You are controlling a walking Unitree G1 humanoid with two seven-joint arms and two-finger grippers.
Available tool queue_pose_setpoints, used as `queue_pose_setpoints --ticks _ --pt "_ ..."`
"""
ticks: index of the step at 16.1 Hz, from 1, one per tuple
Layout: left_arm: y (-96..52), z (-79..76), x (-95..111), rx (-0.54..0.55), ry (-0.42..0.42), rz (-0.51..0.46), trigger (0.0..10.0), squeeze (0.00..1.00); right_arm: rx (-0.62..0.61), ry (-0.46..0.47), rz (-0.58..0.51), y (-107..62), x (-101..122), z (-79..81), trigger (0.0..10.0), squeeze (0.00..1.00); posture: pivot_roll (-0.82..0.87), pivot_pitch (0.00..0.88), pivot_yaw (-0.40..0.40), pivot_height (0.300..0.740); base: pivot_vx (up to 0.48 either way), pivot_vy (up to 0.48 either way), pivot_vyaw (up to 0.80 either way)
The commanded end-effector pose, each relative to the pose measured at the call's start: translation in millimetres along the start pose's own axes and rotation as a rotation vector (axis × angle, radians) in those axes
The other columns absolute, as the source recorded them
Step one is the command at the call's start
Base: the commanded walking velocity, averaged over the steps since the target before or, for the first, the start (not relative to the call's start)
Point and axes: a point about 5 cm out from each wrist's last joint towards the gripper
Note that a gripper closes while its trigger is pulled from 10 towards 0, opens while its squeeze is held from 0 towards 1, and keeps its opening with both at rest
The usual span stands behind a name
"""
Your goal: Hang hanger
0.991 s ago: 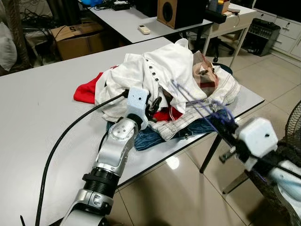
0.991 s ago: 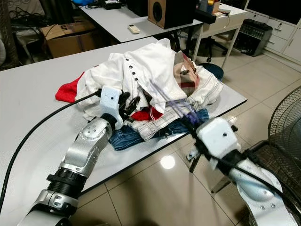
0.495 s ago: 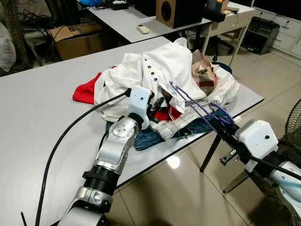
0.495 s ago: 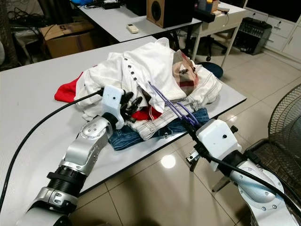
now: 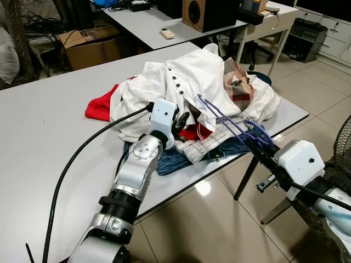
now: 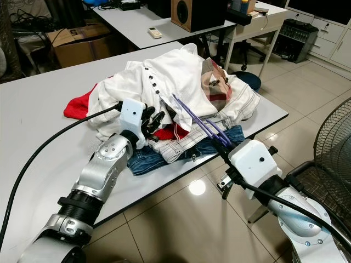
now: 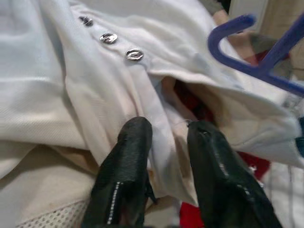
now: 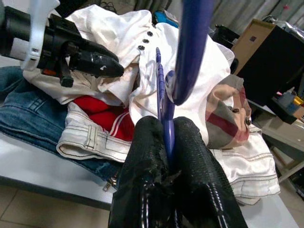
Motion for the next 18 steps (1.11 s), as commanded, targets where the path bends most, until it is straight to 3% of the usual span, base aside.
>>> queue_pose_setpoints --ticks 1,3,4,11,18 --pt "2.0 1.6 4.2 0.012 0.02 -0.015 1.8 0.0 -0.001 -0.011 -0.013 -1.0 2.4 -0.8 10.0 0.0 -0.19 0.0 0.053 0.74 0.0 0.0 0.0" --pt "2.7 1.7 3.5 0.013 0.038 -0.013 0.9 0.0 0.001 -0.012 -0.015 -1.0 2.5 -0.6 10.0 0.0 -0.19 0.0 0.052 0.74 0.0 0.0 0.0" --pt "3.4 2.0 3.3 0.019 0.037 -0.015 0.0 0.0 0.002 -0.013 -0.017 -1.3 2.6 -0.8 10.0 0.0 -0.19 0.0 0.052 0.74 0.0 0.0 0.0" --pt "5.8 7.9 6.2 0.035 0.028 -0.033 0.0 0.0 0.012 -0.011 -0.028 -2.3 3.5 0.7 10.0 0.0 -0.19 0.0 0.055 0.74 0.0 0.0 0.0" --pt "3.9 18.9 25.8 0.048 0.016 -0.119 0.0 0.0 0.026 -0.008 -0.043 -4.1 5.1 2.8 10.0 0.0 -0.19 0.0 0.059 0.74 0.0 0.0 0.0"
Point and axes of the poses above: a point about 5 cm out from each wrist's last joint towards the gripper, its own y axis pointing out of the wrist towards the gripper, its own x axis along the axis of the wrist's last joint, z = x × y, and after that the axes turned 15 degrees about -y, right-handed
